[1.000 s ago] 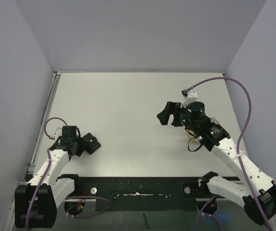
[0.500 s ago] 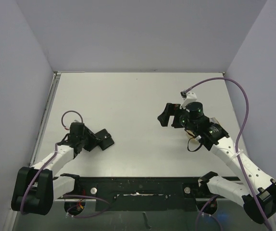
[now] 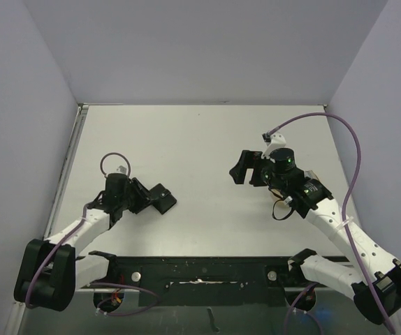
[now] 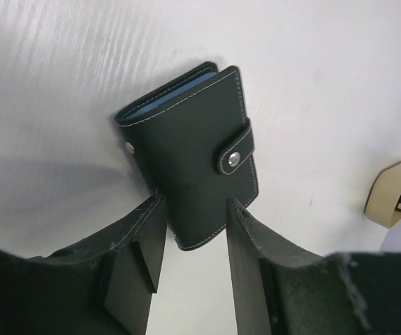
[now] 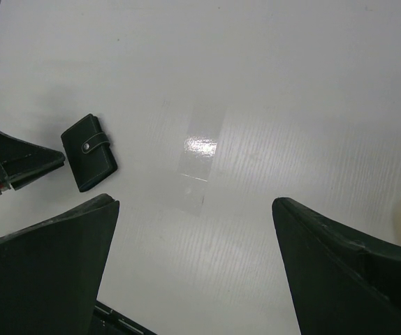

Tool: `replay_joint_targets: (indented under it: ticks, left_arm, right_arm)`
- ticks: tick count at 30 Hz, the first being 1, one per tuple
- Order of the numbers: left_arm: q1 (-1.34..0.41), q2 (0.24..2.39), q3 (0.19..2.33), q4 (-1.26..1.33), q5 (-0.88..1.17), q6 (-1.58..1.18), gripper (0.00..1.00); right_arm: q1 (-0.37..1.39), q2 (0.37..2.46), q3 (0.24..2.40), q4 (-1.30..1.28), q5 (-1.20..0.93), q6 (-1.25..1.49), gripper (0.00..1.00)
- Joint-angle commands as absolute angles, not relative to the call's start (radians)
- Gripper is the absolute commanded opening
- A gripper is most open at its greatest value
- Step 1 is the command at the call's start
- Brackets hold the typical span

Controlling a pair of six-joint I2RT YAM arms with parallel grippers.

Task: Put the credit cards into the card holder
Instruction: Move the card holder to the center of the board.

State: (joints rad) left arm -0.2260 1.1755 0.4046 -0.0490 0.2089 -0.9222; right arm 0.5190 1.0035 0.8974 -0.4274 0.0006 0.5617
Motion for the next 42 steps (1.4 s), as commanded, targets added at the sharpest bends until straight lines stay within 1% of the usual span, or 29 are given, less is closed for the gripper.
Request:
replay_joint_targets:
  ticks: [1, 5, 14, 18, 23, 26, 27, 32, 33, 35, 38, 42]
  left_arm:
    - [-0.219, 1.085, 0.419, -0.025, 0.148, -0.917, 0.38]
    - [-0.213, 1.114, 0.407, 0.013, 0.152, -0.941, 0.38]
    - [-0.217, 1.227, 0.414, 0.034, 0.131, -0.94, 0.38]
    - [-0.22, 1.278, 0.417, 0.059, 0.131, -0.936, 0.38]
    - [-0.231, 1.343, 0.41, 0.119, 0.139, -0.932, 0.39]
    - [-0.239, 1.368, 0.411, 0.154, 0.165, -0.916, 0.34]
    - [-0.243, 1.373, 0.411, 0.161, 0.175, -0.914, 0.32]
    - [-0.262, 1.386, 0.417, 0.2, 0.239, -0.877, 0.13]
    - [-0.266, 1.389, 0.419, 0.2, 0.251, -0.87, 0.08]
    - [-0.274, 1.392, 0.42, 0.199, 0.275, -0.864, 0.01]
    - [-0.293, 1.379, 0.413, 0.208, 0.3, -0.87, 0.0]
    - [-0.34, 1.345, 0.386, 0.248, 0.332, -0.916, 0.0]
  right_arm:
    - [0.528, 0.96, 0.913, -0.38, 0.007, 0.569, 0.97]
    - [0.526, 0.953, 0.899, -0.363, 0.004, 0.565, 0.98]
    - [0.528, 0.95, 0.922, -0.421, 0.035, 0.537, 0.98]
    - [0.527, 0.939, 0.891, -0.395, 0.022, 0.554, 0.97]
    - [0.528, 0.977, 0.902, -0.387, -0.016, 0.574, 0.98]
    - [0.53, 1.009, 0.907, -0.374, -0.056, 0.602, 1.0]
    - [0.533, 1.02, 0.907, -0.37, -0.069, 0.613, 0.99]
    - [0.577, 1.086, 0.907, -0.359, -0.071, 0.667, 0.91]
    - [0.589, 1.102, 0.908, -0.359, -0.063, 0.678, 0.89]
    - [0.615, 1.133, 0.908, -0.355, -0.037, 0.706, 0.82]
    - [0.66, 1.192, 0.91, -0.334, -0.008, 0.744, 0.77]
    - [0.732, 1.299, 0.937, -0.301, 0.017, 0.773, 0.64]
